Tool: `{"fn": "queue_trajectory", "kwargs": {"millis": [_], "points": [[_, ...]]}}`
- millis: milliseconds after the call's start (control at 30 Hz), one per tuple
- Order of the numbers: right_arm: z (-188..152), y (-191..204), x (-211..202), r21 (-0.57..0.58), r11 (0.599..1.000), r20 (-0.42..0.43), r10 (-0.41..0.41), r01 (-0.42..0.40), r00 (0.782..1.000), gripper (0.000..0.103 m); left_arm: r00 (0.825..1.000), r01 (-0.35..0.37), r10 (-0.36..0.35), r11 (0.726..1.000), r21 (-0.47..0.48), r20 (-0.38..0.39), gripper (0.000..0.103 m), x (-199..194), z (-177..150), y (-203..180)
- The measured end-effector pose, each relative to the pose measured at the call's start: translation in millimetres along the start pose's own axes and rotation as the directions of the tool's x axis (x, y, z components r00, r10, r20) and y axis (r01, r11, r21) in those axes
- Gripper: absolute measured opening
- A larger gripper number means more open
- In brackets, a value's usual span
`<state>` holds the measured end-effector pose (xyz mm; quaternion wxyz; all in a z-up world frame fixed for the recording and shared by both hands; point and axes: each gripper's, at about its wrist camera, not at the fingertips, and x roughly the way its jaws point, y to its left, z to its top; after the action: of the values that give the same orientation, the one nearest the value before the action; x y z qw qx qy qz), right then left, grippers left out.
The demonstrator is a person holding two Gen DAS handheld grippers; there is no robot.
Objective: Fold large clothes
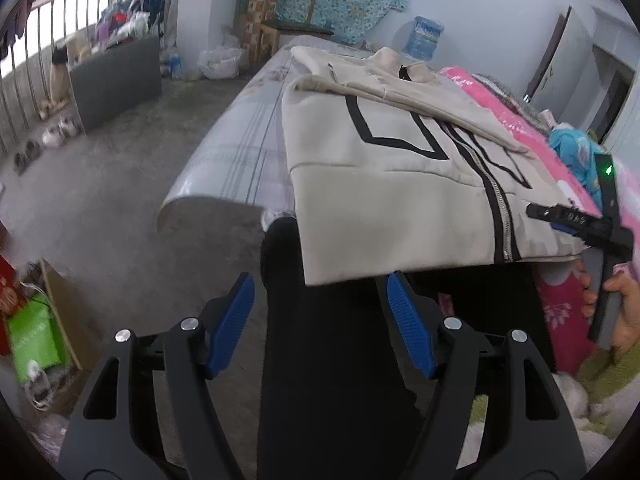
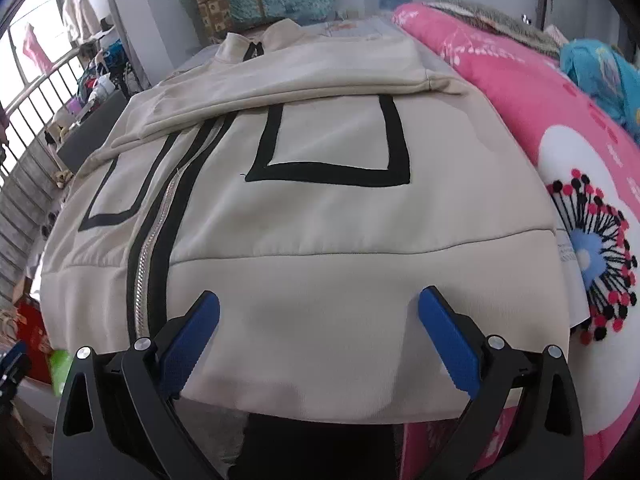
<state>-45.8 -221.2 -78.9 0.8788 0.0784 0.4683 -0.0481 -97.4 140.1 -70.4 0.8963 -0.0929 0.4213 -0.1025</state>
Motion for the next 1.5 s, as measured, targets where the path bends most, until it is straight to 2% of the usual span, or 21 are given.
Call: {"fn": "queue_trajectory", "kwargs": {"millis": [133, 333, 567, 667, 767, 900, 967, 1033, 1167, 1367, 1500], "points": [[-3.0, 10.1, 2.7, -0.065, 0.996, 0.01, -0.059, 0.06, 0.998, 0.097, 0.998, 0.064, -0.064, 0.997, -0.044, -0.017, 0.066, 16.0, -1.3, 12.1], [-3.7, 7.6, 1.9, -0.066, 0.997, 0.012, -0.05, 0.05, 0.999, 0.097, 0.986, 0.154, -0.158, 0.985, -0.083, -0.043, 0.065, 48.9, 11.7, 15.6], [-6.8, 6.8, 1.3, -0.08, 0.996, 0.043, -0.037, 0.041, 0.998, 0.097, 0.975, 0.199, -0.209, 0.971, -0.136, -0.069, 0.063, 80.5, 25.3, 15.8], [-8.0, 7.2, 0.5, -0.08, 0.996, 0.051, -0.037, 0.041, 0.998, 0.097, 0.967, 0.233, -0.247, 0.958, -0.165, -0.069, 0.05, 84.9, 26.1, 13.5], [-8.0, 7.6, 0.4, -0.082, 0.996, 0.051, -0.037, 0.041, 0.998, 0.097, 0.966, 0.244, -0.255, 0.957, -0.159, -0.047, 0.035, 72.7, 25.8, 9.0], [-8.9, 7.3, 0.2, -0.084, 0.996, 0.063, -0.034, 0.039, 0.997, 0.097, 0.966, 0.251, -0.257, 0.957, -0.148, -0.018, 0.031, 55.1, 30.9, 4.9], [-9.8, 7.0, 0.1, -0.087, 0.995, 0.074, -0.031, 0.038, 0.997, 0.097, 0.97, 0.236, -0.242, 0.96, -0.153, -0.022, 0.026, 54.4, 32.9, 3.5], [-9.4, 7.0, 0.2, -0.092, 0.995, 0.076, -0.029, 0.036, 0.997, 0.097, 0.984, 0.165, -0.172, 0.978, -0.131, -0.043, 0.018, 57.2, 34.3, -2.2], [-9.0, 6.4, -0.1, -0.105, 0.994, 0.071, -0.023, 0.03, 0.997, 0.097, 0.994, 0.093, -0.097, 0.993, -0.077, -0.048, 0.01, 54.6, 35.1, -13.9], [-14.6, 2.5, -10.4, -0.106, 0.994, 0.028, -0.024, 0.027, 0.999, 0.097, 0.999, -0.018, 0.019, 0.998, 0.054, -0.025, 0.007, 45.4, 38.8, -33.7], [-27.5, -21.6, -32.9, -0.032, 0.999, 0.018, 0.01, -0.009, 1.0, 0.097, 0.998, -0.052, 0.056, 0.995, 0.085, -0.036, 0.007, 45.8, 37.8, -35.8]]}}
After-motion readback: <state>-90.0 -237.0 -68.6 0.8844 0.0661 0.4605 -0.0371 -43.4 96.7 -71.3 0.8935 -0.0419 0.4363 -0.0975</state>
